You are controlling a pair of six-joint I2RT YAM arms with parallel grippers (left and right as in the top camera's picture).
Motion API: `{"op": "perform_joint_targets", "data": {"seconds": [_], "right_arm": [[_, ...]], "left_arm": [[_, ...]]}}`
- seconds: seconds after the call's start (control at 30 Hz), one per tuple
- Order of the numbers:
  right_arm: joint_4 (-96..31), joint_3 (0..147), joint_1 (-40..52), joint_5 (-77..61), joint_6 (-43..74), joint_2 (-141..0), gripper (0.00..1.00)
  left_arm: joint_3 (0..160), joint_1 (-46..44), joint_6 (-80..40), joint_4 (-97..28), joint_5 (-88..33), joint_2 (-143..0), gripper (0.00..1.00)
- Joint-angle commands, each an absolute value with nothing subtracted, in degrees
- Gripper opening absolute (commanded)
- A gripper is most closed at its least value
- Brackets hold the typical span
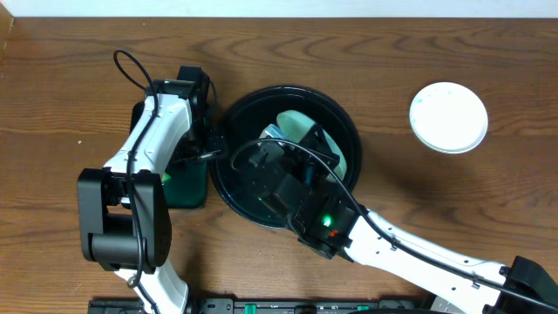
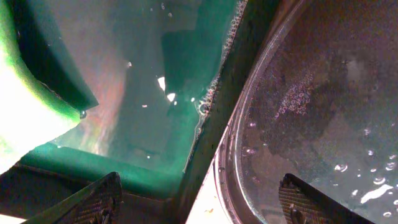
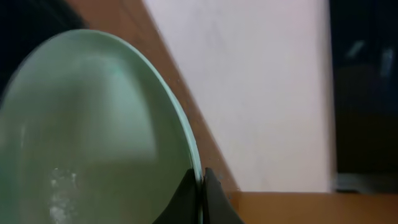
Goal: Clean dirty plates on tray and stack at the side
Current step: 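Swing the upright plate over the tray toward the right side, then lower the pale green plate onto the white plate stack and release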
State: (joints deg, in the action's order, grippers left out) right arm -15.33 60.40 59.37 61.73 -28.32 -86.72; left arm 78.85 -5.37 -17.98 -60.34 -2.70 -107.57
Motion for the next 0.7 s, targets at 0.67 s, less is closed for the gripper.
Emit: {"op": "perform_joint_targets", "data": {"seconds": [0.67], "right_arm": [[-28.03, 60.86, 23.68, 22.48, 39.42, -79.77, 0.01]], "left_arm": [[80.07, -5.34, -17.85, -60.82, -2.59, -106.3, 0.81]]}}
